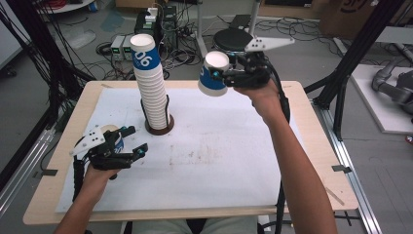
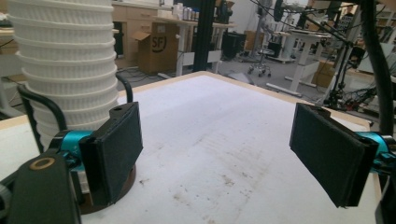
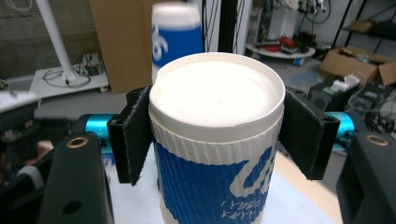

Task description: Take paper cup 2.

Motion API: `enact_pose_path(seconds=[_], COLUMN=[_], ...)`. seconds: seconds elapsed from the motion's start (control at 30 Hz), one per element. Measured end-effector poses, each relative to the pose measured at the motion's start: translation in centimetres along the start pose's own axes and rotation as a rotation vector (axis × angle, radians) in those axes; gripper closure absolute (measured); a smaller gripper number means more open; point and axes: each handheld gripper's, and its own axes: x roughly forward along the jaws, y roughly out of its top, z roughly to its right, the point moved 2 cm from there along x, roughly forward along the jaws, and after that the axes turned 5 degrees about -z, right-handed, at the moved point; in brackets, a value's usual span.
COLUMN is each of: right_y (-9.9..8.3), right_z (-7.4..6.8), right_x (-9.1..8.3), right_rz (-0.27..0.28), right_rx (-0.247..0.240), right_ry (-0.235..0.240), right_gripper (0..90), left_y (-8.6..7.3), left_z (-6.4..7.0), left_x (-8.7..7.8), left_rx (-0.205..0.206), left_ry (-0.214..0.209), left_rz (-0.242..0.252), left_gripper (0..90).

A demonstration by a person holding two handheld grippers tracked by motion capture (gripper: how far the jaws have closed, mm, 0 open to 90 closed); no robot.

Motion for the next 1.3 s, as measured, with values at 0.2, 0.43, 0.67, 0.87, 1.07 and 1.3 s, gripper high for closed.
enact_pose_path(seconds=[0.2,0.43,0.67,0.87,1.07,1.3], right_y=[-4.4,-9.6,-13.8,-15.4,-16.6,-16.7], right_z=[-0.4,-1.5,-2.2,-2.6,-2.4,-2.3], right_x=[-0.9,-1.8,-3.2,-4.5,-5.1,-5.7], right_rz=[-0.035,-0.061,-0.051,-0.042,-0.036,-0.027], right_rx=[-0.006,-0.012,0.022,0.015,0.027,0.027], right_ry=[-0.018,-0.037,-0.042,-0.072,-0.071,-0.073], right_gripper=[31.8,31.8,31.8,31.7,31.7,31.8], left_y=[-0.1,0.0,-0.1,0.1,0.4,0.3], left_z=[0.5,1.2,1.9,2.3,2.4,2.1], left_x=[0.7,1.7,3.2,3.9,4.1,4.2], left_rx=[0.006,-0.007,0.016,0.014,0.016,0.013], left_ry=[-0.028,-0.082,-0.099,-0.102,-0.098,-0.094], left_rz=[0.003,0.017,0.008,0.018,0.031,0.027], left_gripper=[17.1,16.3,16.1,16.2,16.2,16.2])
